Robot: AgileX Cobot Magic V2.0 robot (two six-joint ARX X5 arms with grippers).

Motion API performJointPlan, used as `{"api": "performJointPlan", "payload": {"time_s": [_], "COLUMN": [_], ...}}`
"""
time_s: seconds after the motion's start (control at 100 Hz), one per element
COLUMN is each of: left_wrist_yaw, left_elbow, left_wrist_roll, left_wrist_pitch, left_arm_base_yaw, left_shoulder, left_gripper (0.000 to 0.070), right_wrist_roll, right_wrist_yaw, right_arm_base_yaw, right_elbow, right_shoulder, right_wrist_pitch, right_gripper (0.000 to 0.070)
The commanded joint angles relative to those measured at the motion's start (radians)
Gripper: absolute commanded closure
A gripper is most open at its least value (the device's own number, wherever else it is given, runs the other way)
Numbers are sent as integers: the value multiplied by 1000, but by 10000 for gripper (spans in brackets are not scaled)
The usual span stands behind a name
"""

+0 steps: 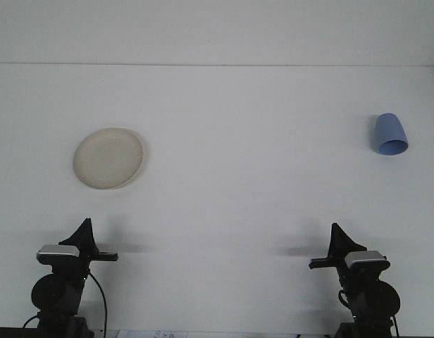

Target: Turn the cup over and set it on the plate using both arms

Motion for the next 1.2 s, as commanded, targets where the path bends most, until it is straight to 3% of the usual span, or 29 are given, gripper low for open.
{"api": "performJointPlan", "payload": {"time_s": [0.0, 0.13, 0.24, 0.27, 0.36, 0.4, 0.63, 0.87, 1.03, 1.19], "left_wrist_yaw": [-4, -5, -5, -5, -5, -5, -5, -5, -4, -5], "left_elbow": [-19, -19, -19, -19, -19, -19, -19, -19, -19, -19], "left_wrist_roll": [15, 15, 15, 15, 15, 15, 15, 15, 15, 15], "left_wrist_pitch": [13, 13, 13, 13, 13, 13, 13, 13, 13, 13], "left_arm_base_yaw": [0, 0, 0, 0, 0, 0, 0, 0, 0, 0], "left_shoulder": [-2, -2, -2, -2, -2, -2, -2, -2, -2, -2], "left_gripper": [685, 684, 684, 685, 685, 685, 684, 685, 685, 684], "right_wrist_roll": [97, 204, 164, 134, 24, -22, -219, -258, -287, -335], "right_wrist_yaw": [0, 35, 107, 120, 185, 197, 284, 312, 251, 79], "right_arm_base_yaw": [1, 1, 1, 1, 0, 0, -8, -155, -307, -456], "right_elbow": [-2, 47, 156, 193, 326, 383, 658, 809, 811, 811], "right_shoulder": [0, 0, 45, 69, 183, 244, 631, 1025, 1206, 1362], "right_wrist_pitch": [26, 58, 45, 36, -16, -42, -139, -100, -18, 171], "right_gripper": [695, 696, 674, 614, 291, 233, 233, 233, 233, 234]}}
